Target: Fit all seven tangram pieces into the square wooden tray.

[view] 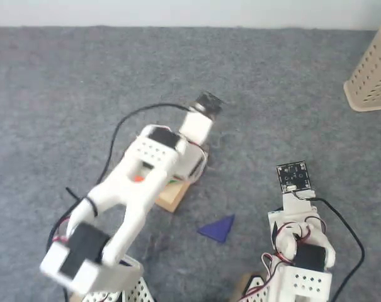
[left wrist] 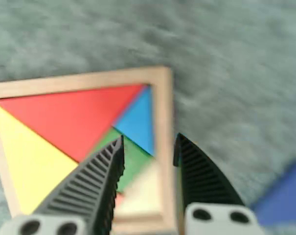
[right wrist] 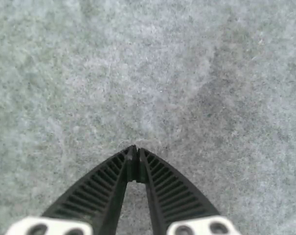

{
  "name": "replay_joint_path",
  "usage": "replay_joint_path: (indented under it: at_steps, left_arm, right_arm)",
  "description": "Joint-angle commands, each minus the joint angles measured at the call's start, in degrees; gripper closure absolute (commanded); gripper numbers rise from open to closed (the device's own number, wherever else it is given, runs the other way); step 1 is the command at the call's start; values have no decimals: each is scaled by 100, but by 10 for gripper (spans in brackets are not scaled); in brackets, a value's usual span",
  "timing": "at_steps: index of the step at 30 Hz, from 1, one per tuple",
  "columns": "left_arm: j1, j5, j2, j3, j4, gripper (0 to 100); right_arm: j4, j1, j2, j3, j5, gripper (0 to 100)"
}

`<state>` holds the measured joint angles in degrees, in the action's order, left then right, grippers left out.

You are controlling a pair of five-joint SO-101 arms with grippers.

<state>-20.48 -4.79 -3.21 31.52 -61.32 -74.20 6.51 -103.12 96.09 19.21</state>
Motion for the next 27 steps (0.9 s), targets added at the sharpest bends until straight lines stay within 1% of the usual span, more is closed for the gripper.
replay_joint_path:
  at_steps: [1,2,5,10,14,18,22,27]
  left_arm:
    - [-738,-853,-1160,549,-554,841]
    - [-870,-1011,-1266,690,-659,841]
    - [-1169,-1108,-1354,1042,-835,838]
    - [-1749,-1644,-1354,1446,-774,837]
    - [-2110,-1662,-1354,1543,-738,836]
    - [-2259,-1662,-1354,1824,-308,836]
    - [-2295,-1626,-1354,1895,-167,836]
    - [-2295,-1196,-1354,1886,-18,833]
  right_arm:
    - [75,66,-84,35,62,992]
    - [75,66,-84,35,62,992]
    - [75,66,-84,35,62,992]
    - [75,66,-84,35,62,992]
    - [75,66,-84,35,62,992]
    - [75,66,-84,35,62,992]
    - [75,66,-84,35,62,992]
    - [75,66,-84,35,62,992]
